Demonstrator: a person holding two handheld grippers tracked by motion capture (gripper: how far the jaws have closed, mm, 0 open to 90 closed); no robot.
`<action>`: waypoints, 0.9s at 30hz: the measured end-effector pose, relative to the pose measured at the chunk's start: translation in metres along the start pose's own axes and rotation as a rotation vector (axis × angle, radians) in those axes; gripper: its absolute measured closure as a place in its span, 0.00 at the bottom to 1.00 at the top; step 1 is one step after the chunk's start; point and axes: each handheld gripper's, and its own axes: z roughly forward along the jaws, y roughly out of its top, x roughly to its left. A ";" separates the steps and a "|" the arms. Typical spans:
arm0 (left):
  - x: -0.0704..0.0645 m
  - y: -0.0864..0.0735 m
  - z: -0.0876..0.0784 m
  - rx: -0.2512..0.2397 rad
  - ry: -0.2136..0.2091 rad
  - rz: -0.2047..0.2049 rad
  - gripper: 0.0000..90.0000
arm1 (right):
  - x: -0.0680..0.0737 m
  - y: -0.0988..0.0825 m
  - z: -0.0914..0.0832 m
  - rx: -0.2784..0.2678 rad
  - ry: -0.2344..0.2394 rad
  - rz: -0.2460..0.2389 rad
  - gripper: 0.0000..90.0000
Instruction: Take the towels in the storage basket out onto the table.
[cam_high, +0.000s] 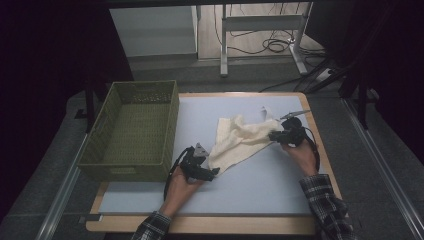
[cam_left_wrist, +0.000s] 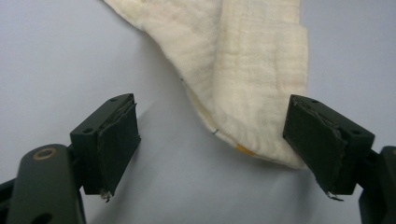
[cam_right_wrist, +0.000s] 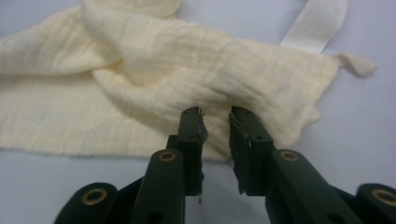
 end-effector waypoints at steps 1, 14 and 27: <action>0.000 0.000 0.000 0.002 0.000 0.002 0.20 | -0.001 0.002 0.002 0.009 0.003 0.001 0.79; -0.006 -0.001 -0.003 -0.012 0.047 0.027 0.21 | 0.012 -0.022 0.004 0.042 0.030 0.002 0.75; -0.034 0.004 -0.004 0.001 -0.068 0.113 0.54 | 0.013 -0.008 0.018 0.004 0.034 -0.004 0.64</action>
